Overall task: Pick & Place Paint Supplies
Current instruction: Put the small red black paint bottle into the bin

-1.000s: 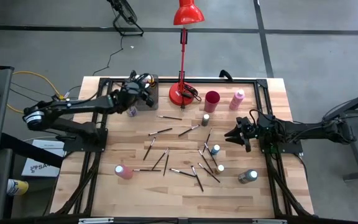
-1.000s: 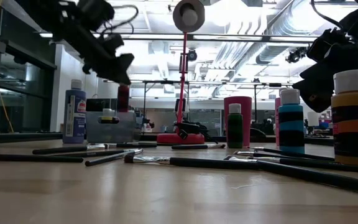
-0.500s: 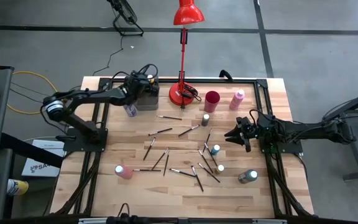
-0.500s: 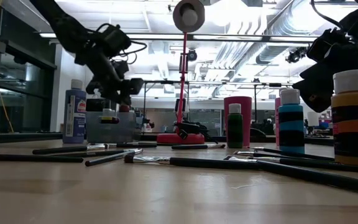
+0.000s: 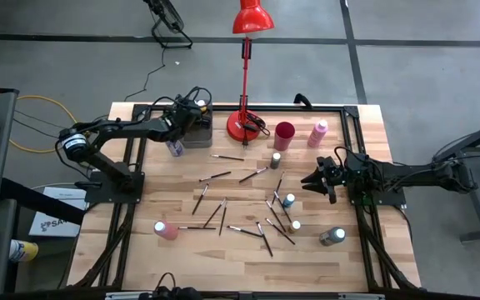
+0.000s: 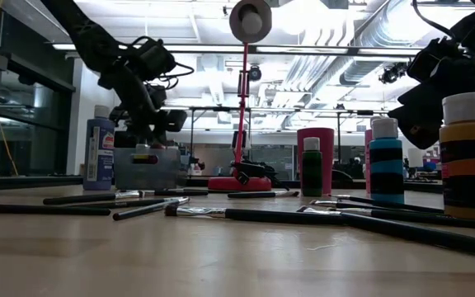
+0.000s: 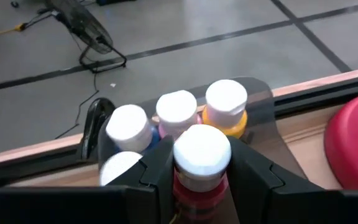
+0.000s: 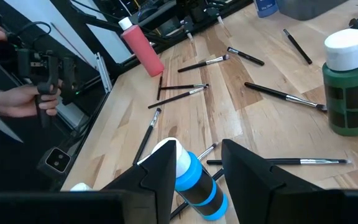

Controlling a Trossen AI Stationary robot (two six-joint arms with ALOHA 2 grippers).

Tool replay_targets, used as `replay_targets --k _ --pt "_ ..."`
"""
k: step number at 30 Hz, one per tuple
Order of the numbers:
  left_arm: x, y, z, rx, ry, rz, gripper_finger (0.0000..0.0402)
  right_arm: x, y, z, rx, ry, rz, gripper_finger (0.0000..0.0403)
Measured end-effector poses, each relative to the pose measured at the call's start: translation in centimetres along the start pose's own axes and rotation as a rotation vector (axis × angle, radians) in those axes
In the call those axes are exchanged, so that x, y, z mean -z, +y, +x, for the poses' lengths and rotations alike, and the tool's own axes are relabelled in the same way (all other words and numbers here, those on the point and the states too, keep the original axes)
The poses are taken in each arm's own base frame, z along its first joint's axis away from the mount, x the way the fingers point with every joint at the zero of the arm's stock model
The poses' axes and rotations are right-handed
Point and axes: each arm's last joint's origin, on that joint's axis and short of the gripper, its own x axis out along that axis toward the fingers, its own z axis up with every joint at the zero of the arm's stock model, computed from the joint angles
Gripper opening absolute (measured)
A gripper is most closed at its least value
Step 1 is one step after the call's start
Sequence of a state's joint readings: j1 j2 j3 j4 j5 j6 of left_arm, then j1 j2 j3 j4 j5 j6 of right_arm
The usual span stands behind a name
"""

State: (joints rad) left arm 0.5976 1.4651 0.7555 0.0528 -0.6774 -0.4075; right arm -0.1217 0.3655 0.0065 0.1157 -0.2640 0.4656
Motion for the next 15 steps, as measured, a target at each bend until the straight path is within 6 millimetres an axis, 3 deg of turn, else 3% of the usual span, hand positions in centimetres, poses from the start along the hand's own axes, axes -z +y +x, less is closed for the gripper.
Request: replay_targets --k 15 --pt "1.1 -0.4 1.0 -0.038 0.023 -0.016 0.0114 0.0 0.0 0.0 0.000 0.000 0.000 0.0122"
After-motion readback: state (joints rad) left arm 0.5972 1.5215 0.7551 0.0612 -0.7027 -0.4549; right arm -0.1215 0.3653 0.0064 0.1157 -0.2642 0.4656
